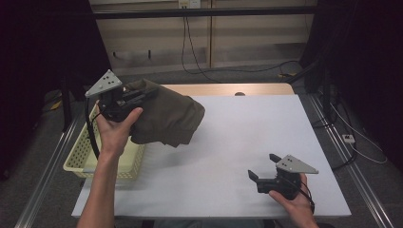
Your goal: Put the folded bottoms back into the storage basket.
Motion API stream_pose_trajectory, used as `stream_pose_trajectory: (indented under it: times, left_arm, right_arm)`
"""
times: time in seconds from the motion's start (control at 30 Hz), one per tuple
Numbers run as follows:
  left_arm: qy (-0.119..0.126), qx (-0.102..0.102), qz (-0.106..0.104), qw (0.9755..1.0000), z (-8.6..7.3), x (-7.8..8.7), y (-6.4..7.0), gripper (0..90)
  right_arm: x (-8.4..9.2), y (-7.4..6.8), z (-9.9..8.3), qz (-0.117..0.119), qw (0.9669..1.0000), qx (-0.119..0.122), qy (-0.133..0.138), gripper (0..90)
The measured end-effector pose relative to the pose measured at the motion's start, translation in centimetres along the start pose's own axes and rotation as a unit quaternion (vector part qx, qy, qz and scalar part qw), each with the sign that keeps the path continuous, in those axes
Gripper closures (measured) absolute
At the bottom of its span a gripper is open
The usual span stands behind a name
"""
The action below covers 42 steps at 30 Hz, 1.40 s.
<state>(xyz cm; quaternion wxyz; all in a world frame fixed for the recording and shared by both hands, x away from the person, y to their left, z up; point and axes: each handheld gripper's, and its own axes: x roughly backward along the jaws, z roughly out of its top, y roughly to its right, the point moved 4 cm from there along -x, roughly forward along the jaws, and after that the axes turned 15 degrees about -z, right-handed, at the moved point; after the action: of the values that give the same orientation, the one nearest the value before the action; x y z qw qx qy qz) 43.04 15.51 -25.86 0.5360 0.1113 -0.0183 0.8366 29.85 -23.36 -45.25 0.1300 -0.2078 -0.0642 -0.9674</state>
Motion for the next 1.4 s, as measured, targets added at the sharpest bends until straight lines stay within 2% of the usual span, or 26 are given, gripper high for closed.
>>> stream_pose_trajectory:
  times: [0.23, 0.4, 0.8, 1.17, 1.4]
  left_arm:
    - [-0.003, -0.009, 0.01, 0.9999, 0.2, 0.4, 0.1, 86.8]
    - [0.002, -0.009, 0.006, 0.9999, 0.5, 0.9, 0.4, 86.8]
    - [0.009, -0.019, 0.013, 0.9997, 1.0, 1.9, 0.9, 86.8]
    - [0.017, -0.031, 0.032, 0.9988, 1.7, 4.1, 0.8, 86.8]
    - [0.025, -0.034, 0.041, 0.9983, 2.0, 4.8, 0.8, 86.8]
  right_arm:
    - [0.0, 0.0, 0.0, 0.0, 1.0, -0.001, 0.001, 3.7]
    - [0.1, 0.0, 0.0, 0.001, 1.0, -0.001, 0.0, 3.7]
    - [0.2, 0.0, 0.0, 0.003, 1.0, 0.0, 0.002, 3.7]
    - [0.2, 0.0, 0.0, 0.004, 1.0, 0.0, 0.002, 3.7]
    - [0.2, 0.0, 0.0, 0.005, 1.0, 0.0, 0.001, 3.7]
